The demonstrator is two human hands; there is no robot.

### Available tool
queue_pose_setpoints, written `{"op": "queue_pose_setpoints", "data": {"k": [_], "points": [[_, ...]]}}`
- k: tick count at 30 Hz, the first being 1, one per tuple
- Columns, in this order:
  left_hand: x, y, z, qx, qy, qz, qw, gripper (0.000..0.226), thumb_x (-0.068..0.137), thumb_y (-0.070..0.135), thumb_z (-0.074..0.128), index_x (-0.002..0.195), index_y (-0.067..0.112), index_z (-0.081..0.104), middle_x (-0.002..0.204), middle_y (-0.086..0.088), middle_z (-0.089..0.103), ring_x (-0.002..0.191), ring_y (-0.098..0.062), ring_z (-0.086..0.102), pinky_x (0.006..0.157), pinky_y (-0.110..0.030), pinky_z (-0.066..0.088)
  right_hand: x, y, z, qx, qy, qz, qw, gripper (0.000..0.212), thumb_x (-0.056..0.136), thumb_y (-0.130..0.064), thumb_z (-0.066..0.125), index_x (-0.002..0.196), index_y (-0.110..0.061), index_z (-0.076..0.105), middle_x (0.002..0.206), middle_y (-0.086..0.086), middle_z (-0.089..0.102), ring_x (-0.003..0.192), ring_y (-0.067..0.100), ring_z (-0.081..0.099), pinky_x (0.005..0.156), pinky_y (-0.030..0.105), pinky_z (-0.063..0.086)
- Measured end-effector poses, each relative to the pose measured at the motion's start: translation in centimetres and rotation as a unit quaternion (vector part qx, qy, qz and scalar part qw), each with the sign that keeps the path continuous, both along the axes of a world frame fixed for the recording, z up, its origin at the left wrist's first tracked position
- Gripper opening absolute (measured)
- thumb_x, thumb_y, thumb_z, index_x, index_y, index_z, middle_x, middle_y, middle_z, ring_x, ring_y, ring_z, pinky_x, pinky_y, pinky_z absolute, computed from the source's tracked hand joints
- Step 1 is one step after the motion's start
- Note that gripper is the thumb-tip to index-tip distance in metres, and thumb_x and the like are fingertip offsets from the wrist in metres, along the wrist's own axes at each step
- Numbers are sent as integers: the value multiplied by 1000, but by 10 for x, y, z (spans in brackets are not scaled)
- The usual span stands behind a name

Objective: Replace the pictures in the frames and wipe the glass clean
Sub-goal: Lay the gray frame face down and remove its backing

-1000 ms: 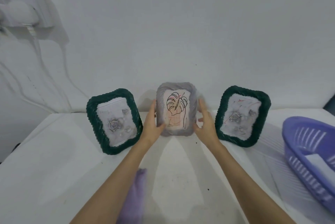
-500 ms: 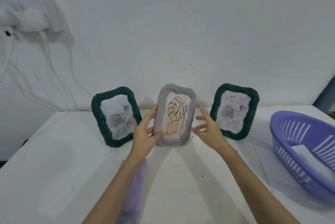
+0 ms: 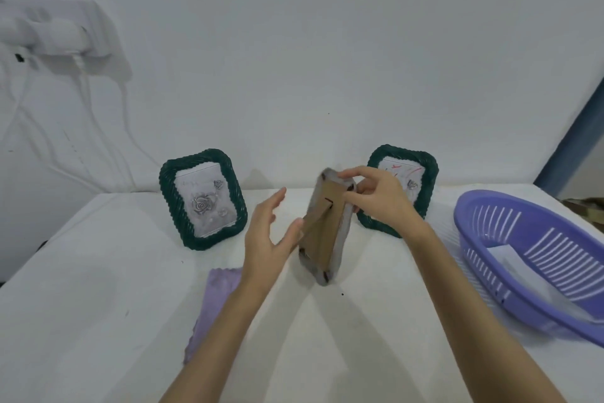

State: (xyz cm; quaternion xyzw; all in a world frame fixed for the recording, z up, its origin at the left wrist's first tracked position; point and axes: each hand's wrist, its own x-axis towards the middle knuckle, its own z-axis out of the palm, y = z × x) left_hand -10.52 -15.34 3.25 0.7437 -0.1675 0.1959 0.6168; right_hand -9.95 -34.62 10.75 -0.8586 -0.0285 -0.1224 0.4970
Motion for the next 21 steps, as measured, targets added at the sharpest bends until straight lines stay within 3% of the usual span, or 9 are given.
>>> {"op": "queue_pose_setpoints", "data": {"k": [2, 4, 7, 10, 14, 16, 18, 21], "points": [[6, 3, 5, 38, 54, 2, 998, 62, 82, 25, 68, 134, 36, 37, 129, 22, 41, 124, -2, 40, 103, -24, 33, -5, -13, -3, 18, 20, 69, 997, 38, 80, -2, 63, 110, -25, 65, 47, -11, 55, 53, 22, 41, 57, 35, 36], [8, 4, 7, 56, 137, -51, 988, 76, 78, 25, 71, 139, 36, 28, 134, 18, 34, 126, -8, 36, 103, -26, 32, -7, -23, -11, 30, 51, 116, 991, 41, 83, -1, 62, 116, -25, 62, 44, -15, 48, 59, 20, 38, 60, 34, 35], [4, 0, 0, 53, 199, -107, 973, 93, 71, 19, 78, 144, 31, 22, 142, 7, 36, 129, -12, 38, 107, -30, 36, -9, -30, -30, 34, 101, 141, 984, 40, 85, -2, 59, 115, -28, 62, 57, -12, 57, 62, 7, 47, 63, 25, 39], [-2, -6, -19, 81, 194, -68, 975, 100, 64, 15, 82, 144, 23, 22, 146, 6, 33, 131, -3, 30, 106, -19, 26, -9, -29, -56, 48, 130, 145, 980, 37, 87, -3, 57, 114, -28, 62, 75, 1, 64, 68, 10, 49, 60, 22, 38], [-9, -9, -38, 102, 212, -6, 972, 104, 63, 14, 83, 144, 19, 19, 143, -4, 29, 127, -8, 30, 93, -7, 21, -6, -17, -88, 75, 118, 82, 987, 35, 85, 1, 58, 111, -21, 64, 82, 1, 60, 66, 8, 52, 52, 16, 39], [-11, -8, -47, 106, 223, 13, 969, 102, 65, 18, 82, 144, 18, 19, 143, -5, 29, 131, -13, 31, 95, -11, 23, -3, -10, -103, 66, 105, 35, 992, 33, 83, 0, 62, 110, -19, 63, 83, 3, 59, 66, 10, 54, 55, 12, 42], [-12, -7, -56, 127, 227, 23, 965, 97, 67, 28, 80, 143, 20, 20, 144, -4, 32, 131, -14, 33, 99, -15, 25, -2, -4, -118, 46, 96, -6, 994, 32, 81, -4, 65, 108, -20, 63, 85, 5, 60, 68, 14, 56, 63, 18, 45], [-10, -3, -69, 226, 213, 57, 949, 94, 67, 50, 74, 141, 19, 24, 141, -4, 41, 130, -20, 36, 108, -32, 30, -7, 3, -131, 7, 82, -49, 995, 33, 78, -13, 70, 111, -16, 62, 86, 3, 58, 66, 8, 52, 64, 12, 41]]}}
